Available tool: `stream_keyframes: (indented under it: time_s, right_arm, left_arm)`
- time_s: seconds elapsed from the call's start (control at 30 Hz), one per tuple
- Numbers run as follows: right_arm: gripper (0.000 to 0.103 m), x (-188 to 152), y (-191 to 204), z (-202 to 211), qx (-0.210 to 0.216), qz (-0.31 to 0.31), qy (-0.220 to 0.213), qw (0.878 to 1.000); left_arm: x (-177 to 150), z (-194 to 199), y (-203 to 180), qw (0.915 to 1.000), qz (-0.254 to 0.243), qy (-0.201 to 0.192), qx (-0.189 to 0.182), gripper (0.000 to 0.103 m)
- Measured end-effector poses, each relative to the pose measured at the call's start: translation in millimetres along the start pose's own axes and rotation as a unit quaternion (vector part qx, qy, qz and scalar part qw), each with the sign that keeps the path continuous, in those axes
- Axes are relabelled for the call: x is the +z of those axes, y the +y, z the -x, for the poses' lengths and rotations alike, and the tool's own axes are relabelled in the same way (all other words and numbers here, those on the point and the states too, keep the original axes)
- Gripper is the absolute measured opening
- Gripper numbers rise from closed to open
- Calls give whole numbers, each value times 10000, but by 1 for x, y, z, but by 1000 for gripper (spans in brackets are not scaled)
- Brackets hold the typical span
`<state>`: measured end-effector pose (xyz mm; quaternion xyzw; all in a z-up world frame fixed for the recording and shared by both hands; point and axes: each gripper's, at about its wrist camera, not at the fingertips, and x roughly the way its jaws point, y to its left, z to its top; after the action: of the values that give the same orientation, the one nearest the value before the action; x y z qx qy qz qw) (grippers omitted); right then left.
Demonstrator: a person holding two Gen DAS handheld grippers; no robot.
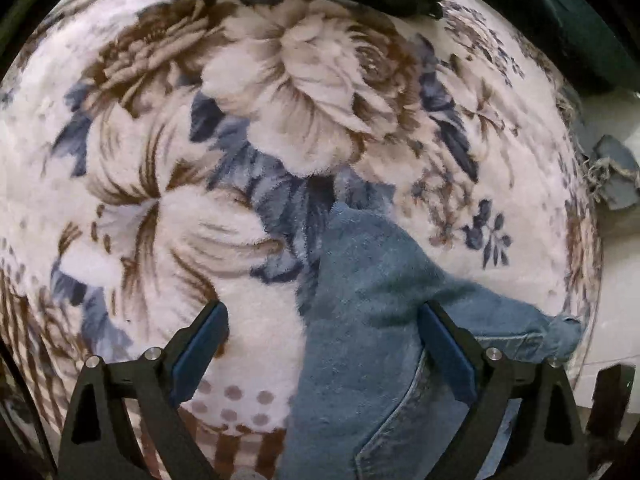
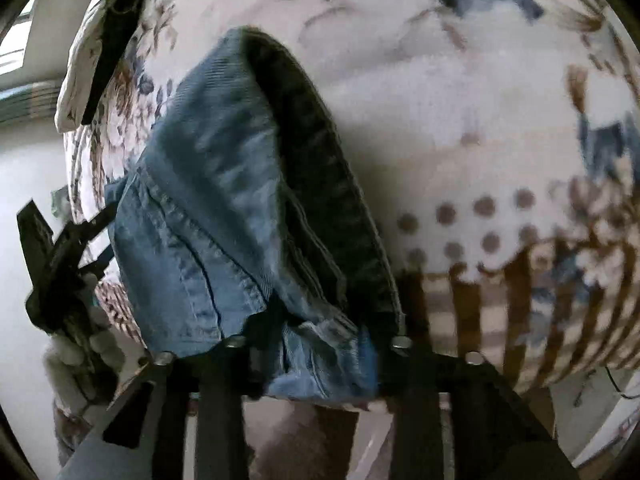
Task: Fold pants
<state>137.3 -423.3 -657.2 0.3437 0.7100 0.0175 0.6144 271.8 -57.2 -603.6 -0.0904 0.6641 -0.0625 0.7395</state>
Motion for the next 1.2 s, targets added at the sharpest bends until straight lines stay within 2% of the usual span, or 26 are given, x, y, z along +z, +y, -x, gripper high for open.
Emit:
stream_keyframes:
  time_s: [0.13,0.23,0.27,0.33,0.37,0.47,0.5,0.53,0.57,0.63,0.73,0.77,0.8,0.83,0.87,0.9,0.97,1.0,1.1,1.2]
  right_arm:
    - [18,-28,6,45,-11,-166,-339,9993]
    - [18,-37,-14,48,-198,-515,-238,9982]
    - [19,-38,-22,42,-125,-540,-119,9984]
    - [30,-31,-28,24,-25,-533,273,9982]
    - [35,-26,-31,19,-140,-568,355,9977]
    - [46,-14,-29,24,-202,-515,201,9983]
    - [55,-11,-27,28,-179,-489,75,9986]
    - [61,-6,-27,29,-168,-454,-17,9988]
    - [61,-2,-27,30,-175,-437,-111,9988]
    - [61,10,-27,23,-140,-492,-196,9985]
    - [61,24,-31,9,-98,-606,-198,9979]
    - [61,26,-32,5,-114,-664,-194,9975]
    - [61,28,-33,3,-119,-694,-161,9974]
    - [61,30,-33,6,-148,-695,-143,9974]
    - [61,30,-32,9,-162,-654,-144,9976]
    - [61,31,-30,11,-148,-606,-167,9979]
    - [61,30,-24,17,-153,-521,-280,9981]
    - [61,32,-19,18,-134,-468,-364,9982]
    - [61,38,-20,22,-110,-448,-539,9975]
    - [61,48,-27,10,130,-533,-464,9974]
  left_arm:
    - [-1,10,-4,9997,-223,23,-39,97]
    - [1,7,-8,9994,-233,124,-230,97]
    - [3,5,-10,9992,-243,145,-266,97]
    - [7,0,-15,9993,-237,153,-239,97]
    - [10,-3,-15,9993,-194,157,-266,97]
    - [21,-14,-14,9988,-13,135,-477,94]
    - [23,-17,-12,9981,41,115,-611,78]
    - [28,-20,-9,9964,141,65,-835,43]
    - [31,-23,-7,9951,204,69,-969,30]
    - [35,-28,1,9932,407,86,-1088,17]
    - [40,-41,28,9827,1124,254,-1452,13]
    - [41,-46,40,9756,1442,312,-1625,13]
    - [41,-48,44,9719,1572,343,-1721,15]
    - [42,-47,44,9722,1539,367,-1727,16]
    - [44,-43,37,9781,1291,361,-1593,16]
    - [45,-34,28,9853,945,254,-1403,23]
    - [44,-19,16,9922,510,1,-1140,59]
    - [42,-12,12,9925,369,-96,-1160,103]
    - [42,-2,7,9942,181,-215,-1042,103]
    - [40,2,4,9965,181,-278,-766,103]
